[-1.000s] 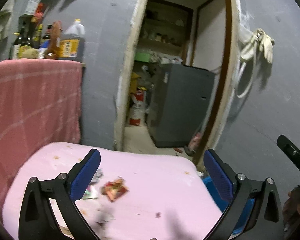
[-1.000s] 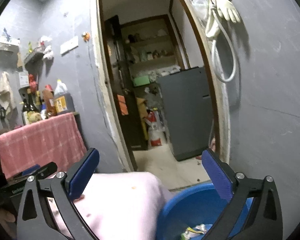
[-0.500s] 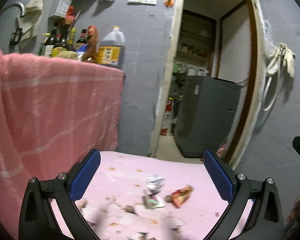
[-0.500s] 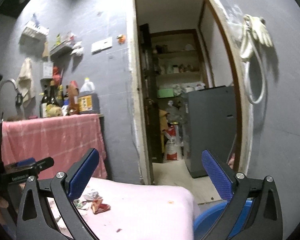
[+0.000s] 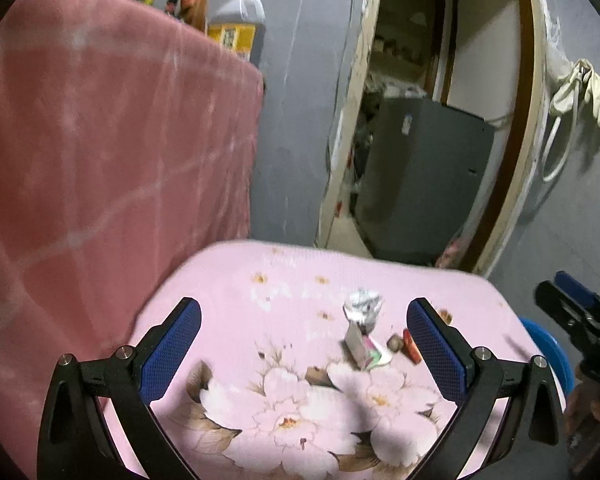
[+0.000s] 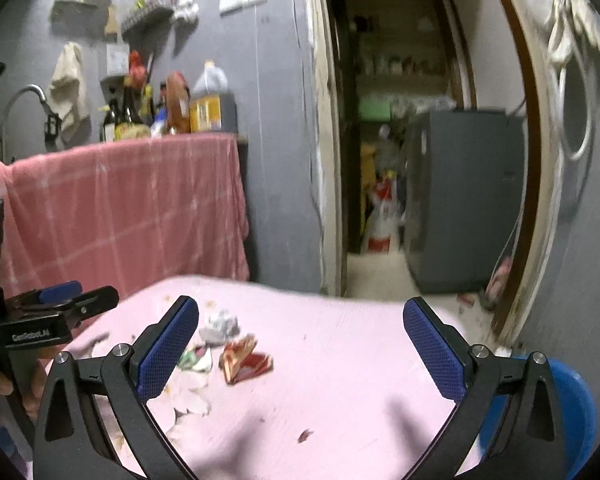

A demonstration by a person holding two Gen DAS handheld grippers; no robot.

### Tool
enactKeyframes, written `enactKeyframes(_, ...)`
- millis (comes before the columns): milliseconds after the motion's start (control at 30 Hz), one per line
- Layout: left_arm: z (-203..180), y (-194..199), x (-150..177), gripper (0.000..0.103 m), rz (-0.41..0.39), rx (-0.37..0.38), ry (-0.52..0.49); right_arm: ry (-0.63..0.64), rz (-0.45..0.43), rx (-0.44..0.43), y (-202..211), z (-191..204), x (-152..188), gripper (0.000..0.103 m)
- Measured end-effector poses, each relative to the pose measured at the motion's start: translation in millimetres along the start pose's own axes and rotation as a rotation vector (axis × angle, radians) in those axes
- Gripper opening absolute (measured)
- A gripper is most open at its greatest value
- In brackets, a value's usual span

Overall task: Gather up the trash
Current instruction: 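Move both grippers back over the trash pile on the table, then grasp a red-gold wrapper with the right gripper while the left gripper grasps a white paper strip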

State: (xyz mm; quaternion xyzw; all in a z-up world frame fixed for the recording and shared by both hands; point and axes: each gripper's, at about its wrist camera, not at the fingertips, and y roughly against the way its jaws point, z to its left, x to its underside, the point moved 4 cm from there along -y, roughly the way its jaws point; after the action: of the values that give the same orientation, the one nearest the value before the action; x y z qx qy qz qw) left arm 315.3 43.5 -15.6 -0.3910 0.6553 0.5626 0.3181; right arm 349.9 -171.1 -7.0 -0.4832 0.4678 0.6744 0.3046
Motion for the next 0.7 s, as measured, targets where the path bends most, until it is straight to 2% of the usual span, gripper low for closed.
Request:
enactKeyframes(33, 0, -3, 3, 0.1, 0.014, 0.007, 0.001, -0.002, 0.03, -0.001, -6, 0, 4, 0.098)
enactKeyframes(100, -1, -8, 9, 0.1, 0.037, 0.033, 0.002, 0.007, 0.075, -0.003, -15, 2, 10, 0.085)
enactKeyframes(133, -2, -11, 11, 0.096, 0.05, 0.05, -0.001, 0.01, 0.092, -0.008, -19, 3, 13, 0.082)
enactKeyframes(200, -6, -16, 15, 0.087, 0.074, 0.074, -0.011, 0.008, 0.119, -0.033, -26, 6, 17, 0.074)
enactKeyframes(267, -9, -24, 17, 0.069, 0.111, 0.103, -0.018, 0.011, 0.143, -0.059, -31, 10, 18, 0.069)
enactKeyframes(333, -12, -29, 20, 0.059, 0.143, 0.134, -0.013, 0.024, 0.166, -0.072, -37, 14, 19, 0.065)
enactKeyframes(400, -14, -33, 22, 0.051, 0.168, 0.16, -0.008, 0.034, 0.192, -0.085, -43, 18, 20, 0.056)
enactKeyframes(467, -15, -37, 24, 0.036, 0.194, 0.177, -0.008, 0.041, 0.224, -0.092, -50, 20, 21, 0.049)
enactKeyframes(567, -16, -43, 28, 0.023, 0.226, 0.191, -0.006, 0.058, 0.276, -0.119, -63, 26, 24, 0.043)
enactKeyframes(700, -16, -42, 28, 0.017, 0.245, 0.197, 0.002, 0.081, 0.347, -0.149, -77, 35, 30, 0.033)
